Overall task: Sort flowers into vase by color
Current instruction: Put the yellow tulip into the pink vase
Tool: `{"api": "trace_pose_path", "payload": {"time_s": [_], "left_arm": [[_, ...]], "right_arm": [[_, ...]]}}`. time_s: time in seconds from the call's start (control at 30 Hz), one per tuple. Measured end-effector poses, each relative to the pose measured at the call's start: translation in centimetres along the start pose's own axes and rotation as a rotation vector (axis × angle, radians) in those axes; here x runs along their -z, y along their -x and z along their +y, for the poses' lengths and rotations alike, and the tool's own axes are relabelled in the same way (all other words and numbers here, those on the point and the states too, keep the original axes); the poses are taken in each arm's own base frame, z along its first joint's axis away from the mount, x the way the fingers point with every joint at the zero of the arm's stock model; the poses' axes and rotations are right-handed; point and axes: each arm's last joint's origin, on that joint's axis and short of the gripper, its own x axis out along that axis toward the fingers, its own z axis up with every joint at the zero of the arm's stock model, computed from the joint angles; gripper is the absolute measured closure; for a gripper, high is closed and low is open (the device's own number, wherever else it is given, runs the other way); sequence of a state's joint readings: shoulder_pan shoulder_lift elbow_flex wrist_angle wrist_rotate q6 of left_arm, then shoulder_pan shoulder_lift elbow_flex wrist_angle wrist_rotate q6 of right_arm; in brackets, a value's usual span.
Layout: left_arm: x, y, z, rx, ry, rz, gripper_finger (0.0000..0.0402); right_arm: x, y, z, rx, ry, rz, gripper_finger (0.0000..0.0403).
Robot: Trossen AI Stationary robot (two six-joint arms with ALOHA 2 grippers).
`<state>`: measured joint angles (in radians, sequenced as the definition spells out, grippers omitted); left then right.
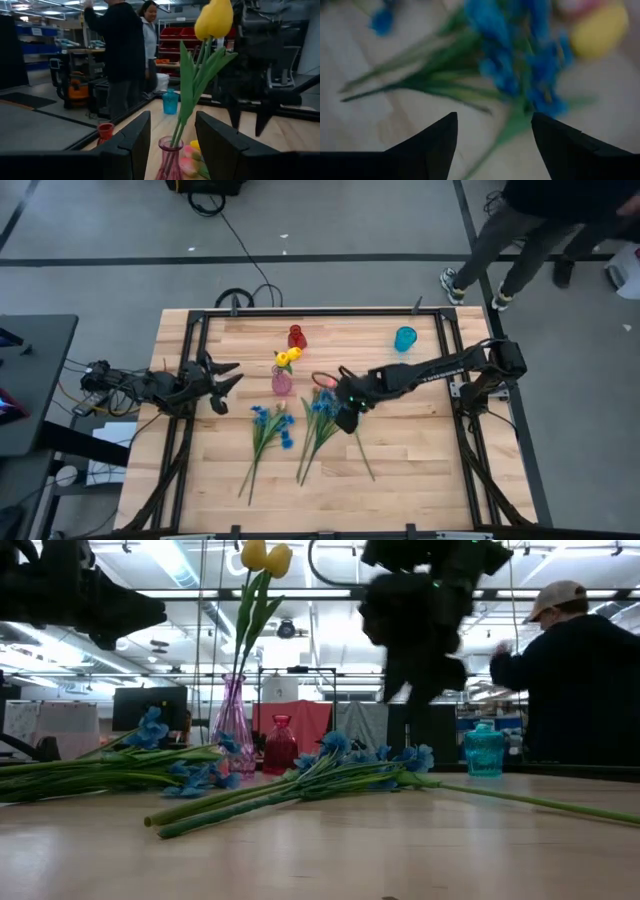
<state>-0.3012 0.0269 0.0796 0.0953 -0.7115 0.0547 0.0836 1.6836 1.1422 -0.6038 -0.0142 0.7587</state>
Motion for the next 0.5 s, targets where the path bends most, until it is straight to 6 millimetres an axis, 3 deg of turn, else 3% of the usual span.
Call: {"api": "trace_pose_path", "payload": {"time_s": [0.2,0.33,0.5], "left_arm": [[0.1,0.0,0.0,-0.003,0.007,-0.028,0.0238],[-0.2,0.0,0.0,-0.005,0.022,-0.056,0.0238],[-0.3,-0.1,0.0,-0.012,0.011,-0.065,0.0238]], "right_arm": [[2.5,-0.7,0.6,0.079,-0.208,0.068,0.0171],[3.6,-1.5,2.2,0.086,-0.217,0.073,0.0184],[4.7,-3.4,2.4,0.228,-0.246,0.152,0.0196]]}}
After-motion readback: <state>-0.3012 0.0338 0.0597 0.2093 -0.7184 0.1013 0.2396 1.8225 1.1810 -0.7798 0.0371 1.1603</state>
